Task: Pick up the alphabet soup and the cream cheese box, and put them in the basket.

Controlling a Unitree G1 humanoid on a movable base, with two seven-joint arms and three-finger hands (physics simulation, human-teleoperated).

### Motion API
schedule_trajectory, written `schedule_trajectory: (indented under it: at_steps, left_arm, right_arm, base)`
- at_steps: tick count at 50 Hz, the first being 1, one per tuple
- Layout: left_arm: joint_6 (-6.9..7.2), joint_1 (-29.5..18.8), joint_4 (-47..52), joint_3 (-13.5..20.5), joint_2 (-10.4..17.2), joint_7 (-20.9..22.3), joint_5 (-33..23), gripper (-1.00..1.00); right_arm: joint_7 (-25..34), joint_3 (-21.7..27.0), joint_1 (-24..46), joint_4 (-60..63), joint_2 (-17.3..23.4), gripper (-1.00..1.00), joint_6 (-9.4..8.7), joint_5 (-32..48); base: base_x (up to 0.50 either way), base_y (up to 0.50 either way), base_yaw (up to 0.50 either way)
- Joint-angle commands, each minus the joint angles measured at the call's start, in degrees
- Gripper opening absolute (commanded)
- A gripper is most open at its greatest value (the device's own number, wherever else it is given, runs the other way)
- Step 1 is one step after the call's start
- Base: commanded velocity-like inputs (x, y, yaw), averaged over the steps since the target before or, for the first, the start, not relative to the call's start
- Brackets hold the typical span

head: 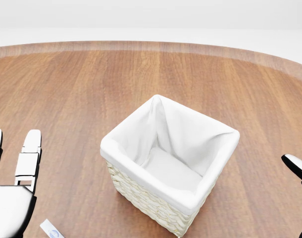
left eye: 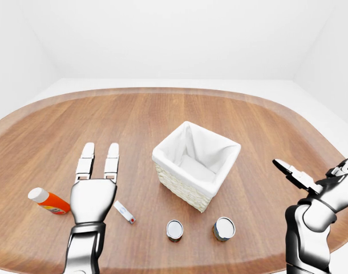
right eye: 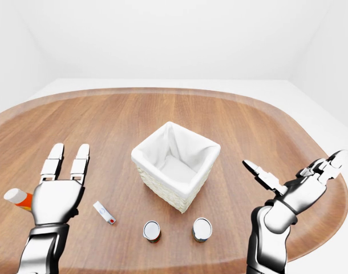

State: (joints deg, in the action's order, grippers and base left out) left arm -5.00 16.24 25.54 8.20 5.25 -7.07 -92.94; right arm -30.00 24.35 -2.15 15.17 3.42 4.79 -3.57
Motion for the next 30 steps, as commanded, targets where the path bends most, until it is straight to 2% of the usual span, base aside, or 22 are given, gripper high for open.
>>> schedule_trajectory:
  at_steps: [1,7,8,12,15,16,20,21,23,25,30]
  left_arm:
    - [0.00,1.8,-4.2,-1.3,0.7,-2.5,-0.5,1.00]
    - [0.00,1.2,-9.3,-3.2,1.4,-4.2,-1.7,1.00]
    - [0.00,1.0,-10.8,-3.6,1.5,-5.0,-1.8,1.00]
    - [0.00,0.7,-14.1,-4.6,2.4,-6.7,-2.4,1.00]
    - [0.00,0.9,-14.9,-4.9,2.8,-7.6,-2.2,1.00]
    - [0.00,1.0,-15.4,-5.1,3.0,-7.8,-2.4,1.00]
    - [0.00,1.2,-17.3,-6.0,3.4,-9.0,-2.9,1.00]
    - [0.00,1.0,-18.5,-6.4,3.6,-9.5,-3.4,1.00]
    - [0.45,0.3,-20.1,-6.6,3.6,-10.6,-3.0,1.00]
    - [1.71,-0.7,-23.9,-7.8,3.7,-12.5,-4.3,1.00]
    - [3.27,-1.6,-27.6,-9.6,4.5,-13.9,-4.0,1.00]
  right_arm:
    - [0.0,0.0,0.1,-0.9,0.0,1.00,0.21,0.1]
    - [0.0,0.0,-0.1,-0.1,0.0,1.00,0.21,0.0]
    - [0.0,0.0,-0.3,0.8,-0.1,1.00,-0.48,0.0]
    - [0.0,0.1,-0.2,0.9,-0.1,1.00,-0.58,0.0]
    - [0.0,0.1,-0.1,0.0,-0.1,1.00,0.13,0.1]
    - [0.0,0.1,-0.2,0.7,-0.1,1.00,-0.43,0.1]
    - [0.0,0.0,-0.1,0.2,-0.2,1.00,0.02,0.2]
    - [0.0,0.0,-0.2,0.6,-0.2,1.00,-0.39,0.2]
    - [0.0,0.1,-0.3,0.9,-0.2,1.00,-0.63,0.2]
    - [0.0,0.1,-0.1,0.3,-0.2,1.00,-0.19,0.3]
    - [0.0,0.0,-0.1,-0.1,0.0,1.00,0.14,0.2]
  base:
    - [0.00,0.00,0.00]
    - [0.00,0.00,0.00]
    - [0.00,0.00,0.00]
    - [0.00,0.00,0.00]
    - [0.00,0.00,0.00]
    - [0.00,0.00,0.00]
    - [0.00,0.00,0.00]
    - [0.00,0.00,0.00]
    - [0.00,0.00,0.00]
    - [0.00,0.00,0.00]
    - [0.00,0.00,0.00]
